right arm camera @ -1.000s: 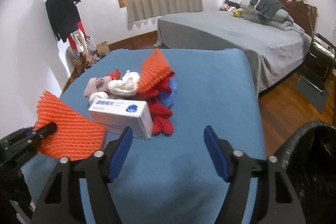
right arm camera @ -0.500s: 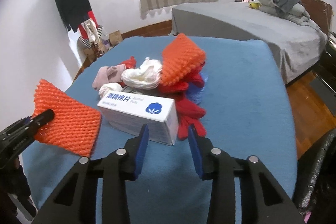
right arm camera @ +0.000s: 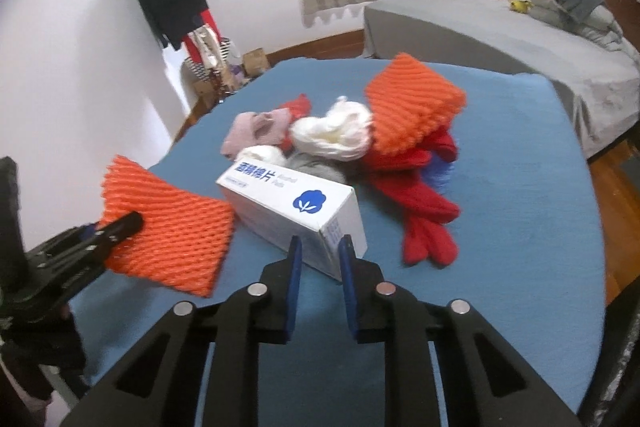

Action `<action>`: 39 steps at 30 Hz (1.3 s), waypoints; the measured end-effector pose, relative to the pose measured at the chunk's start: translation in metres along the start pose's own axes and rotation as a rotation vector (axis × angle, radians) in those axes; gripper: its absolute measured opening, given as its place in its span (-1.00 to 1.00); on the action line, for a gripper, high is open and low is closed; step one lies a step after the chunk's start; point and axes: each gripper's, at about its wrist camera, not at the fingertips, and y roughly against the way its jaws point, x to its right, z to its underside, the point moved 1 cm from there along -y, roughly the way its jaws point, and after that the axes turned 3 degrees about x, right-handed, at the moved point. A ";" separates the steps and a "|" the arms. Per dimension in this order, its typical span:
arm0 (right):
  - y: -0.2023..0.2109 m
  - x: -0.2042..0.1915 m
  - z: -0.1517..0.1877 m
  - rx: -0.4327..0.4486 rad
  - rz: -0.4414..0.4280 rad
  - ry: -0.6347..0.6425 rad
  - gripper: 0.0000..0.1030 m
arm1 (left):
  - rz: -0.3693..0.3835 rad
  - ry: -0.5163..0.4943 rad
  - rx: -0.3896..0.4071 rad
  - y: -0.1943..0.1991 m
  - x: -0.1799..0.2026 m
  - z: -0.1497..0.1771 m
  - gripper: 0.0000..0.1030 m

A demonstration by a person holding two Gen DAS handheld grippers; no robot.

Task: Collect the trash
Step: 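Grasp the white alcohol-pad box with the right gripper while the left holds the net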

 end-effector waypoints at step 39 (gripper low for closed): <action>-0.024 -0.015 -0.002 -0.057 -0.040 0.080 -0.03 | 0.003 0.009 -0.019 -0.001 0.007 0.008 -0.46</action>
